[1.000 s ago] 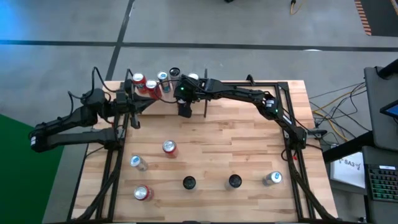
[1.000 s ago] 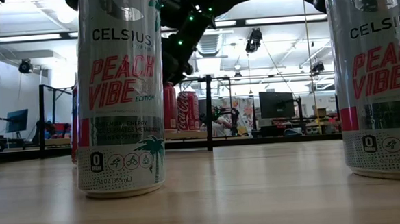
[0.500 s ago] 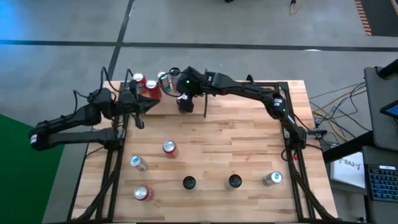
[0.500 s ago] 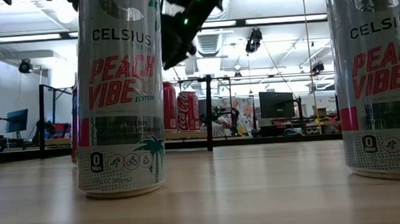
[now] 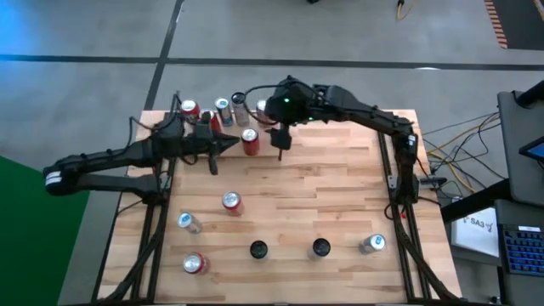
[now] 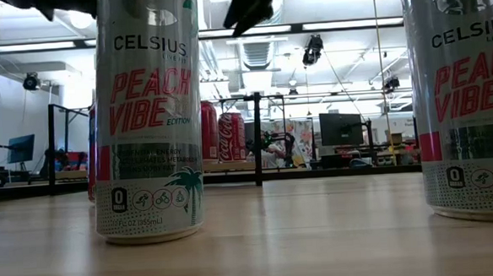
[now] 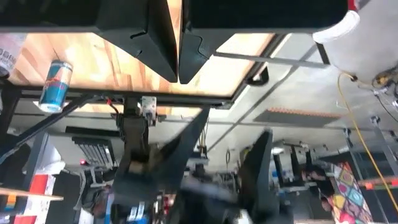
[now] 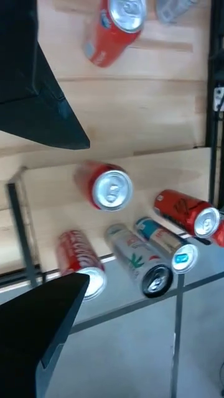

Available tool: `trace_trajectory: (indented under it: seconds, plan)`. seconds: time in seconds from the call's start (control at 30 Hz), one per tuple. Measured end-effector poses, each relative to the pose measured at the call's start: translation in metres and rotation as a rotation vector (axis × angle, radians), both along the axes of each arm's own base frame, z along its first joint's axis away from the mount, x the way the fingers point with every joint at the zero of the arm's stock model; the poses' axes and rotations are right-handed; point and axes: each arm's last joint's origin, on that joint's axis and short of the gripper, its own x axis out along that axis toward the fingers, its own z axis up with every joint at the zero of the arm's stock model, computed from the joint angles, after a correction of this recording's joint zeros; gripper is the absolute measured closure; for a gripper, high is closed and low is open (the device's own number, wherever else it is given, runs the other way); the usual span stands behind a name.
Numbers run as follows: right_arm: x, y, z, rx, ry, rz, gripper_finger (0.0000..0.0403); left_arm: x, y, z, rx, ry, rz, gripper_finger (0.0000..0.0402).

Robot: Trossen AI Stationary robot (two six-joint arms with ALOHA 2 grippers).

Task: Place canned beverage on shelf
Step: Put the red black soda can on the shelf aligned with the other red black soda can

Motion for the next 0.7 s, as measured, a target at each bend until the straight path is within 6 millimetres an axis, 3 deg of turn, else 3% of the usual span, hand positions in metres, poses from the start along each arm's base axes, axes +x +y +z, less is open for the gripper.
trace_trajectory:
  seconds: [0.23,0.4,0.57,0.7]
  plan:
    - [-0.023,0.01,-0.003,0.02,0.044,0.013,0.0074,0.023,0.01,-0.019,-0.046,0.091,0.107,0.0402]
    - [-0.039,0.014,-0.019,0.029,0.027,-0.001,0.0074,0.037,0.017,-0.037,-0.084,0.175,0.167,0.0402]
    - [-0.059,0.019,-0.032,0.022,-0.044,-0.012,0.0074,0.047,0.022,-0.051,-0.083,0.242,0.252,0.0402]
    - [-0.075,0.023,-0.039,0.011,-0.108,-0.019,0.0074,0.054,0.027,-0.051,-0.039,0.304,0.34,0.0402]
